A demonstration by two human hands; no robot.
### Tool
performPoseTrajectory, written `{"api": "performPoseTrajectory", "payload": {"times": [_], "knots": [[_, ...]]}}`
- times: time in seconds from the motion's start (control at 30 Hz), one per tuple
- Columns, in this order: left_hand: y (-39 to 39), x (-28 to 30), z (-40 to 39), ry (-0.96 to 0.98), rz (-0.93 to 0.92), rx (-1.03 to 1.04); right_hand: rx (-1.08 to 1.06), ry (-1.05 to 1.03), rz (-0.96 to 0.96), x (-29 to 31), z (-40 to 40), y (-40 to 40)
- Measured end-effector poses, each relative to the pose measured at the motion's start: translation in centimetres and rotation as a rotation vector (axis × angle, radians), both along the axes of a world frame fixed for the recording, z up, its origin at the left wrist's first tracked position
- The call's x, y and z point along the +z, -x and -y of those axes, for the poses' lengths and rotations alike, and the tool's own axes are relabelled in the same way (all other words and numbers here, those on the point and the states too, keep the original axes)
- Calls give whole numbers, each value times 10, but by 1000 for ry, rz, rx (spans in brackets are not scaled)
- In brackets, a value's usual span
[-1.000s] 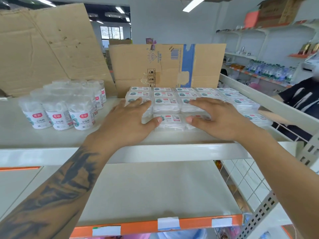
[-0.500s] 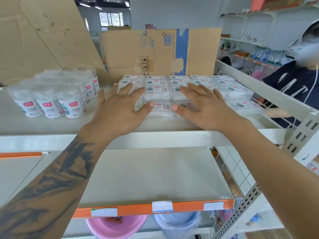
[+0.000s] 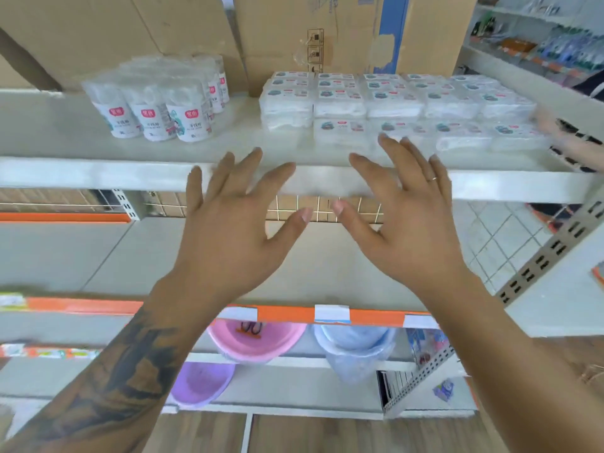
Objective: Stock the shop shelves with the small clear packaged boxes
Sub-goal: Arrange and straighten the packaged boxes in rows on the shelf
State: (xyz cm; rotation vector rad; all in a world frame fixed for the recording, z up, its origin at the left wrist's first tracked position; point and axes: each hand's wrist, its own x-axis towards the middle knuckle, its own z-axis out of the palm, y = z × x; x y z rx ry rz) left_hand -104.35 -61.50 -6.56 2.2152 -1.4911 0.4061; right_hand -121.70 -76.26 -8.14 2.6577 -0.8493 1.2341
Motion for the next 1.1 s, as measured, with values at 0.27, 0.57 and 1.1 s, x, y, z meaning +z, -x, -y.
{"api": "performPoseTrajectory", "payload": {"times": [0.27, 0.57, 1.1], "knots": [[-36, -70, -159, -113, -70, 48, 28, -53, -53, -66, -149, -49], [-120, -129, -349, -229, -102, 246, 191, -157, -114, -122, -329, -155], [-269, -143, -558, -188, -215, 688, 653, -371, -127, -154, -526, -372]]}}
